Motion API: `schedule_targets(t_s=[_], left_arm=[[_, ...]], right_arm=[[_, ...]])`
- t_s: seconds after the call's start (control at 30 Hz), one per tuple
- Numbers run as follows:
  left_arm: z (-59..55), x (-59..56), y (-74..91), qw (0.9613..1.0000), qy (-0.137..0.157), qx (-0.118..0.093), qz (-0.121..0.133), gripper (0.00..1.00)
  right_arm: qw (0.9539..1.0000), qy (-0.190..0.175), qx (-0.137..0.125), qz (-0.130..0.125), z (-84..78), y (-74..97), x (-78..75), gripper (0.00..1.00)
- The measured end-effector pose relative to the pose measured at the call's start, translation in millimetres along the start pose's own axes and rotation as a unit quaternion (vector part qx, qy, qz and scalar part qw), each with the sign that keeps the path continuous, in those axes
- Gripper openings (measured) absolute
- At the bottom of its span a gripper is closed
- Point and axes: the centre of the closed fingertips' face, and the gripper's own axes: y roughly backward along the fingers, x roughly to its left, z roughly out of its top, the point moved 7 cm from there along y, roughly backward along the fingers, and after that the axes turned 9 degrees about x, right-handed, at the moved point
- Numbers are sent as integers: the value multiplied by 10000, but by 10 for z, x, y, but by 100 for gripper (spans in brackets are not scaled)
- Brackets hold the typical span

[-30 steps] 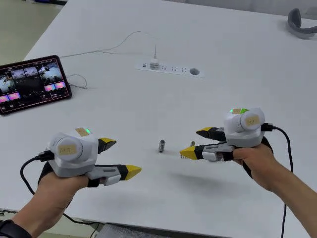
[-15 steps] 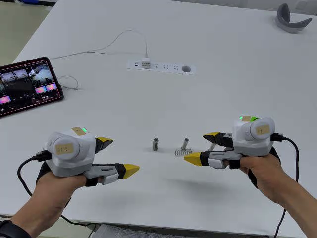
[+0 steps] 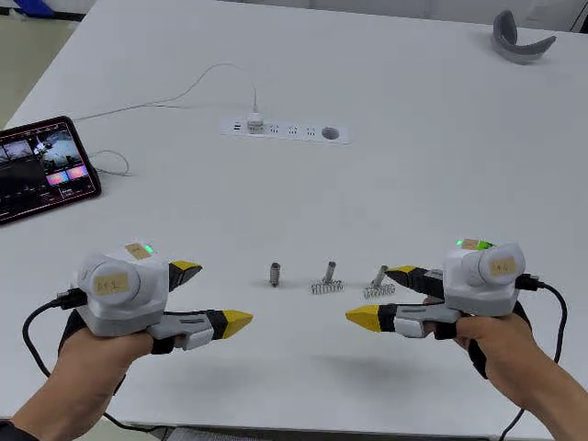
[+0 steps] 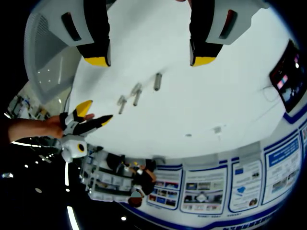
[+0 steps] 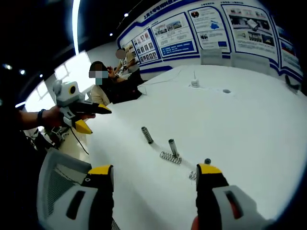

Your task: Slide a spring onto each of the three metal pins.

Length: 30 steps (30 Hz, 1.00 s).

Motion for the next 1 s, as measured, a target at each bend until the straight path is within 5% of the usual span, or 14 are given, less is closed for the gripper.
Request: schedule_targets(t_s=[1.0], left_arm=[[156, -245, -301, 9984, -408, 152, -366, 69]], right_arm=[[9996, -256, -52, -124, -218, 161, -50, 74]])
